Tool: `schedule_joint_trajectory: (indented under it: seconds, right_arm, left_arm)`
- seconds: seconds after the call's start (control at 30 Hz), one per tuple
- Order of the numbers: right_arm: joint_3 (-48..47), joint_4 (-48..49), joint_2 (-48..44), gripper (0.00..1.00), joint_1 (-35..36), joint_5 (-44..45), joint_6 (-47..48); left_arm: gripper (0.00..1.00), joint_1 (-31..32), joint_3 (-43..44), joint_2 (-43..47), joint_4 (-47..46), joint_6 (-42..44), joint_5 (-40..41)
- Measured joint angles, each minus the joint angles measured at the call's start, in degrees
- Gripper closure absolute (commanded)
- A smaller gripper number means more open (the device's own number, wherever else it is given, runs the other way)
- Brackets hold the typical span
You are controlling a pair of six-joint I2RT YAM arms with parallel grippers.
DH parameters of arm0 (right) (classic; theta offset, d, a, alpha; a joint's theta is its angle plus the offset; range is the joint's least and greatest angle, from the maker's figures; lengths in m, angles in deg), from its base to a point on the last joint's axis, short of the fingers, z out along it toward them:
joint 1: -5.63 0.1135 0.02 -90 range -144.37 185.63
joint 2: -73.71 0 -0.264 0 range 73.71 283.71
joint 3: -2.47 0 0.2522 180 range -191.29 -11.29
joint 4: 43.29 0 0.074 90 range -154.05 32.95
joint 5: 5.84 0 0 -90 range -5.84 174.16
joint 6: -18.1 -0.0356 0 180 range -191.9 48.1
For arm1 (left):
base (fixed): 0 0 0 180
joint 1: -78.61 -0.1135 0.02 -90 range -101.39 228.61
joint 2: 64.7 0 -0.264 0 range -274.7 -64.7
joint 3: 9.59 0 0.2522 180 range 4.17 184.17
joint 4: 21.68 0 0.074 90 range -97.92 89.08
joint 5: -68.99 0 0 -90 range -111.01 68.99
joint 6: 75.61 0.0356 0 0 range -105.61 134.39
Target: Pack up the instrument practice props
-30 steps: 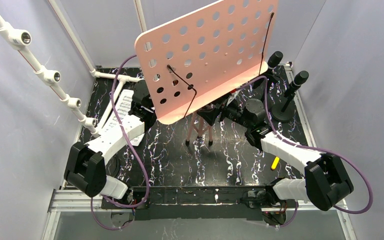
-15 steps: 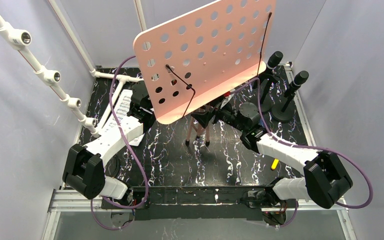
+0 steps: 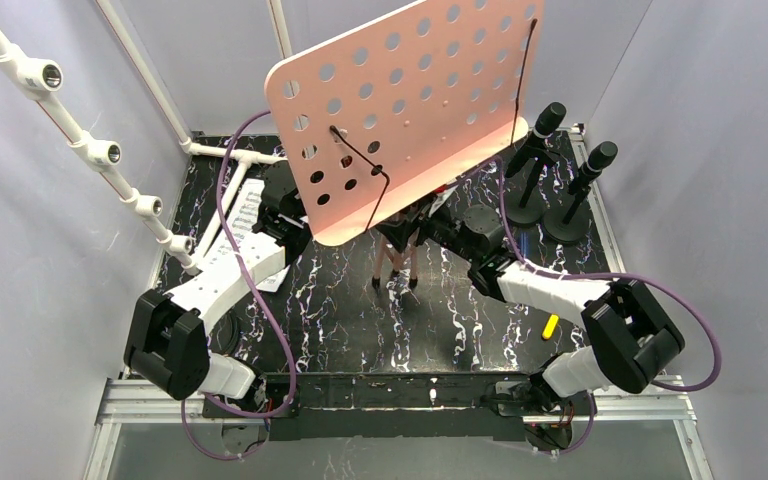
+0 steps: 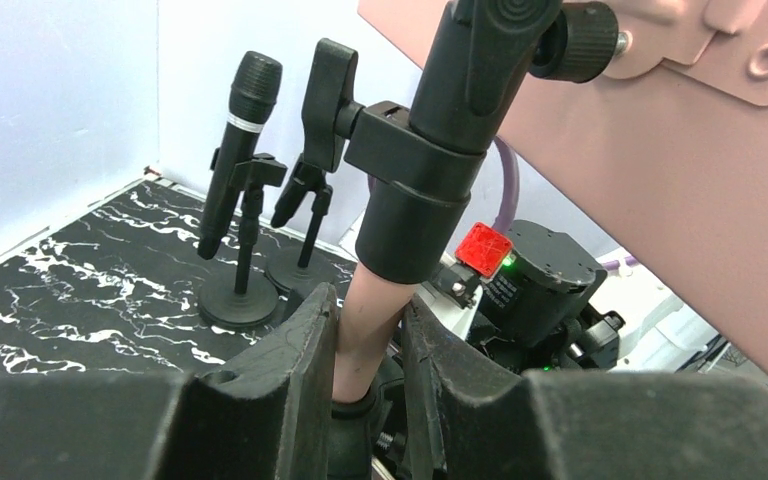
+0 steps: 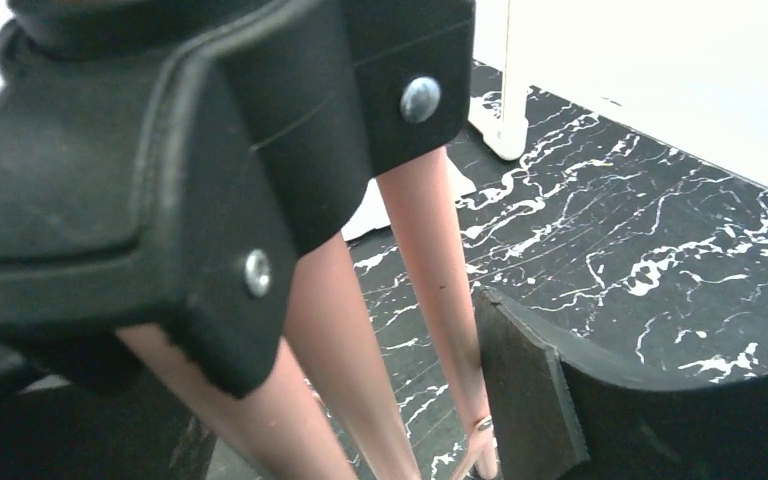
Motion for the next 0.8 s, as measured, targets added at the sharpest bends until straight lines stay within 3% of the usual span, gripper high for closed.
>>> schedule_joint_trajectory:
  seconds: [0.2, 0.37, 0.47, 0.67, 0.8]
  right_arm:
    - [-0.52, -0.33, 0.37, 0.42, 0.96, 0.61, 1.22]
    - [-0.63, -1.57, -0.13, 0.47, 1.57, 0.85, 2.4]
    - [-0.74, -2.54, -0.48, 0.44, 1.77, 0.76, 3.04]
    - [-0.85, -2.82, -0.42, 0.21, 2.05, 0.44, 2.97]
    - [-1.4, -2.64, 0.74, 0.18, 2.38, -0.04, 2.62]
  left_arm:
    - [1.0, -0.31, 0.02, 0.11, 1.29, -0.35, 1.81]
    - [1.0, -0.35, 0.46, 0.59, 3.41, -0.42, 3.1]
    - [1.0, -0.35, 0.46, 1.38, 4.83, -0.39, 3.08]
    - [1.0, -0.35, -0.48, 2.91, 5.95, -0.31, 3.3]
    - [1.0, -0.24, -2.01, 4.37, 5.53, -0.74, 3.34]
